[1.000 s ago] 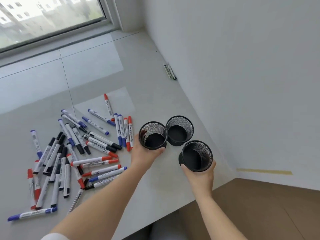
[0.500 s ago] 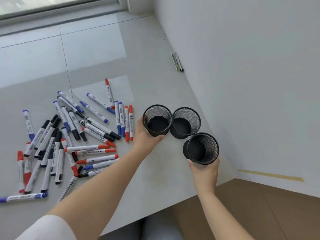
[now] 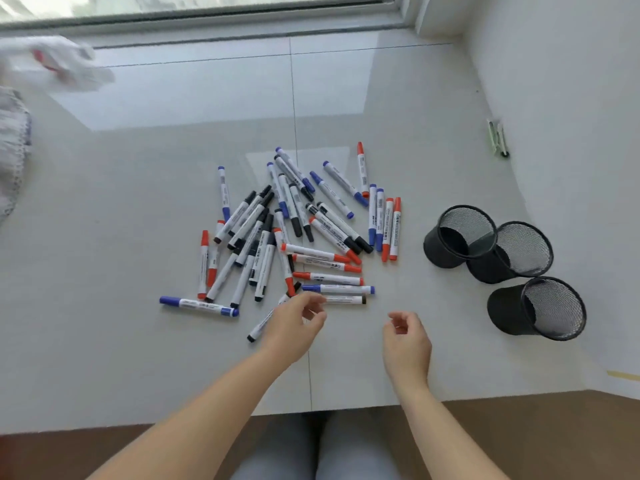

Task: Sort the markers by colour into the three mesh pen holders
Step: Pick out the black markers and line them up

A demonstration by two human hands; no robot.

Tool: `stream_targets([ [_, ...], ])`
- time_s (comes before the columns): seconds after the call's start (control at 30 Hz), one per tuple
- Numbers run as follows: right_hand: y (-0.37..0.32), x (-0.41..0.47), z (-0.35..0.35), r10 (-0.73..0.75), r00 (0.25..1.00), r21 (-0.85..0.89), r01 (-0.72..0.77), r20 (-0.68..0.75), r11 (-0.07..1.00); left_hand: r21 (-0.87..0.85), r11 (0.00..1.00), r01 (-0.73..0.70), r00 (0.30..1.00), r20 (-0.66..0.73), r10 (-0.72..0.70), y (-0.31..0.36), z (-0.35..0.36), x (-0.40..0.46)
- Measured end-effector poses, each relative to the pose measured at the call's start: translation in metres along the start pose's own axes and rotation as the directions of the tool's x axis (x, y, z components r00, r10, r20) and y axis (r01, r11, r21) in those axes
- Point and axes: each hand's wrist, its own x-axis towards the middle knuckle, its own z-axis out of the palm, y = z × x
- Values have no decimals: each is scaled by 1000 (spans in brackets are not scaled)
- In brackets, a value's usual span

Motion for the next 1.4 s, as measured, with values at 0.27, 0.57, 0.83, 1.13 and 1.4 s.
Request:
stream_targets([
  [0.27,-61,-9,68,-317,854,-246,440,412,864,9,962,274,925,-275,-261,-59,-86,6],
  [0.57,-69,-25,123,-116,800,-463,452,589,763,156,936,316,912,-320,-255,-82,-111,35],
  [0.83,-76,-37,149,-31,919,-567,268,392,779,575,793,200,971,-224,-82,-85,-102,66],
  [1.13,-79,-53,154,-37,950,-465,185,309,866,517,843,145,987,-140,-83,-81,-110,81],
  [1.4,-95,-53,166,-82,972,-228,133,220,965,392,907,151,988,-83,-129,-83,-120,86],
])
